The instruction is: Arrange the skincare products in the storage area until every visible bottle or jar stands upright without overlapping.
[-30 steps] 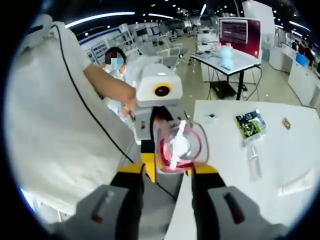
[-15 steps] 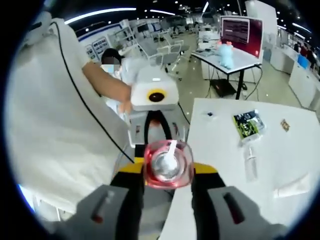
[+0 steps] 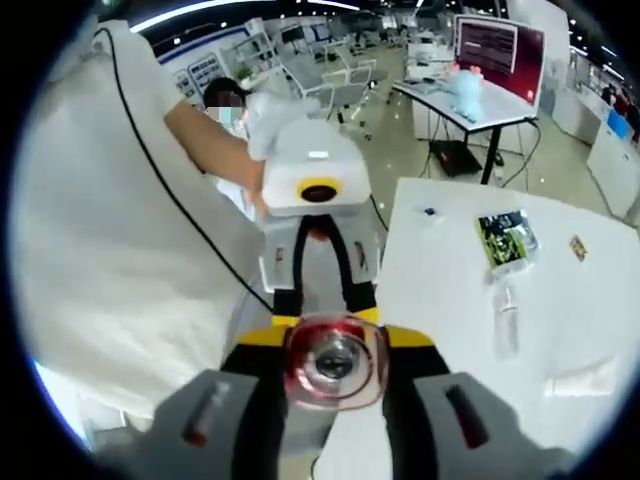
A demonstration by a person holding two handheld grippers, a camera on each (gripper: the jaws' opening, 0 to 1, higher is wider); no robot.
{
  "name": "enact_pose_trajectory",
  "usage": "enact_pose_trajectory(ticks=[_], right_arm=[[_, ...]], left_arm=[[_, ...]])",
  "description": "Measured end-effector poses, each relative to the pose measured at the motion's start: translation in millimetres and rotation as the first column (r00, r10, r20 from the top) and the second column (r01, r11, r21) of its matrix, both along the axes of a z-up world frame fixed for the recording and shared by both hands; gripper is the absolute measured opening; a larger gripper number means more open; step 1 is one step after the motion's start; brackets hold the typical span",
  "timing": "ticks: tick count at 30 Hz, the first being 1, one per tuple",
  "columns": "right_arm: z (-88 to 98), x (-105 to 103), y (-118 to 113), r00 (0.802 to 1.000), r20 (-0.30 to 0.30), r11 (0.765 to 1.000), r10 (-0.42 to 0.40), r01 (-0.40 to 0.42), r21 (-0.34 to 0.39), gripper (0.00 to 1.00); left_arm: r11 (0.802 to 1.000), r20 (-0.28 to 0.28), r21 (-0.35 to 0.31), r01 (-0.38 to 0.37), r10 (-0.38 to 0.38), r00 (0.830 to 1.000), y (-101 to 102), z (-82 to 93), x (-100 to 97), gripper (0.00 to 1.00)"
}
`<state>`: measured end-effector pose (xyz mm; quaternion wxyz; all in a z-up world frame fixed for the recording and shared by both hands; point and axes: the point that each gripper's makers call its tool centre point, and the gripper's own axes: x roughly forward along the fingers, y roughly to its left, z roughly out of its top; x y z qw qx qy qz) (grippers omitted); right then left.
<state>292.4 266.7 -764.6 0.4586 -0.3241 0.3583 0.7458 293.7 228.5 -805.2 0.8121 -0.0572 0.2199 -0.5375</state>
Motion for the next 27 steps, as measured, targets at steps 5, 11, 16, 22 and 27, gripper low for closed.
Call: enact_pose_trajectory(ticks=[5, 11, 16, 22, 27], right_arm=[[-1.8, 1.8, 1.8, 1.000, 0.019, 1.000, 0.004, -0.004, -0.010, 0.36], [2.8, 1.9, 8.3, 1.000, 0.003, 1.000, -0.017, 0.017, 0.024, 0.35], [9.8, 2.1, 9.5, 1.000, 0.015, 0.999, -0.013, 0.012, 0.046, 0.33], [12.3, 0.9, 12.0, 0.999, -0.008, 0.996, -0.039, 0.039, 0.086, 0.33], [19.8, -0.6, 13.4, 0.998, -0.028, 0.988, -0.053, 0.057, 0.143, 0.32]], left_arm=[[1.000, 0.002, 0.003, -0.004, 0.004, 1.000, 2.9, -1.6, 1.2, 0.31], [1.000, 0.001, -0.013, -0.013, 0.013, 1.000, 6.4, -0.6, 0.2, 0.31], [1.000, -0.002, 0.005, -0.010, 0.010, 1.000, 8.1, -5.3, -1.5, 0.31], [1.000, 0.007, -0.004, -0.008, 0.008, 1.000, 7.3, -3.0, -1.6, 0.31], [1.000, 0.025, -0.010, -0.005, 0.006, 1.000, 7.6, 2.5, -2.6, 0.31]])
